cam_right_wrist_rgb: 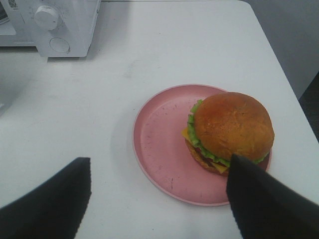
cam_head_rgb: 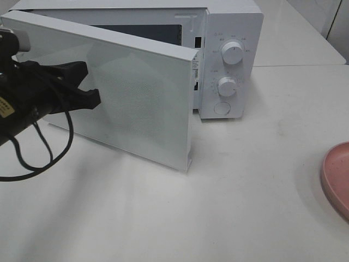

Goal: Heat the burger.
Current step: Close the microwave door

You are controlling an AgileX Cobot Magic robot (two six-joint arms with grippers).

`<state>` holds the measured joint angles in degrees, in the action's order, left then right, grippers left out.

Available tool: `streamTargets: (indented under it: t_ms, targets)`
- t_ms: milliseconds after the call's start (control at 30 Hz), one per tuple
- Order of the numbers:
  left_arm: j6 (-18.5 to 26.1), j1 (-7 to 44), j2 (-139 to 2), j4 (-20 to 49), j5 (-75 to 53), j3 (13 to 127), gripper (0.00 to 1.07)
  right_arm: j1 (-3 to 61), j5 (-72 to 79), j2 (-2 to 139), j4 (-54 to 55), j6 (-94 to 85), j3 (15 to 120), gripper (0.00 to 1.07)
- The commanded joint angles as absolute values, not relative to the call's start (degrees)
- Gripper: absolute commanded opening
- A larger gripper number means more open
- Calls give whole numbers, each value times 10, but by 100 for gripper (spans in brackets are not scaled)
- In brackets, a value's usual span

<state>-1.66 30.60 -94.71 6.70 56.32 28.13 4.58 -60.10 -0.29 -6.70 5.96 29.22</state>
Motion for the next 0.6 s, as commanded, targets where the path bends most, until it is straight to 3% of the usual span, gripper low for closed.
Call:
streamTargets:
  t_ms: [33,300,600]
  targets:
    - [7,331,-958,124,563,301,0,41,-595,-17,-68,54,290,75]
    - [93,394,-998,253,533,379,0,41,-595,-17,-68,54,290,75]
    - [149,418,-1038,332,508,459,0,41,-595,-17,-68,54,290,75]
